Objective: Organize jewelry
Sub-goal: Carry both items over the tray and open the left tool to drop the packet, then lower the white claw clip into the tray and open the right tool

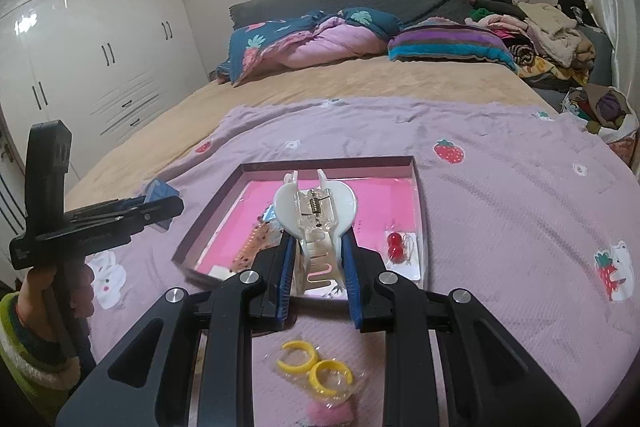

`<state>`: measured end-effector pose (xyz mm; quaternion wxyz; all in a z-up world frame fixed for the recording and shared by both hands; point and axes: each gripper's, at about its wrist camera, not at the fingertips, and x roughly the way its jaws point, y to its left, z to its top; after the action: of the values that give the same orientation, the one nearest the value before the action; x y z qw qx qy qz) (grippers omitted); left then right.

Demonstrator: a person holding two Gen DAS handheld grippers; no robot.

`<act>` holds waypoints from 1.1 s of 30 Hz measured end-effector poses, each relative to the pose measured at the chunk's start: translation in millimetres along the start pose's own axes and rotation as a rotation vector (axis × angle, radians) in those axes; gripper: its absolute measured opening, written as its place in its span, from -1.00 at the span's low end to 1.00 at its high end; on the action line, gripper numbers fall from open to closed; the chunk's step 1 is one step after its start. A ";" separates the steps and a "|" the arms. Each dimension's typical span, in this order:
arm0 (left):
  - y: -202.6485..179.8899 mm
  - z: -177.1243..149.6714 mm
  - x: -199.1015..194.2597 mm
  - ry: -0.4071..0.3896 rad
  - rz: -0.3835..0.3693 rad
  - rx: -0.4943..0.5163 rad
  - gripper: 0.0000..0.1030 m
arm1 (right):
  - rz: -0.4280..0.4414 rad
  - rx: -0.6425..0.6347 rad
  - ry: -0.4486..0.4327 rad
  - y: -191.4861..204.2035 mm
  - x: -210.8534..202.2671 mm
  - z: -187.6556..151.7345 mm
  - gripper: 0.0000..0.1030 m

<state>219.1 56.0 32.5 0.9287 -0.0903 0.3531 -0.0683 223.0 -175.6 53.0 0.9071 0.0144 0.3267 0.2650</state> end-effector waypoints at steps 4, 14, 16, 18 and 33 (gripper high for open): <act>4.3 -1.0 12.1 0.016 -0.006 -0.015 -0.28 | -0.013 0.007 0.005 -4.6 9.9 2.8 -0.58; 21.0 -9.3 49.4 0.084 -0.001 -0.050 -0.28 | -0.038 0.007 0.038 -12.0 38.6 4.6 -0.58; 24.1 -10.3 53.3 0.092 0.000 -0.055 -0.28 | -0.040 0.006 0.047 -12.2 45.1 4.7 -0.58; 27.1 -10.0 56.5 0.098 0.000 -0.061 -0.28 | -0.044 0.004 0.056 -11.9 50.9 4.1 -0.58; 34.7 -13.5 70.1 0.132 0.015 -0.056 -0.28 | -0.055 0.003 0.145 -3.9 103.3 1.4 -0.58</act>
<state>264.2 74.8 -30.0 0.9009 -0.1090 0.4162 -0.0571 292.4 -128.0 -7.1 0.8879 -0.0123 0.3924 0.2400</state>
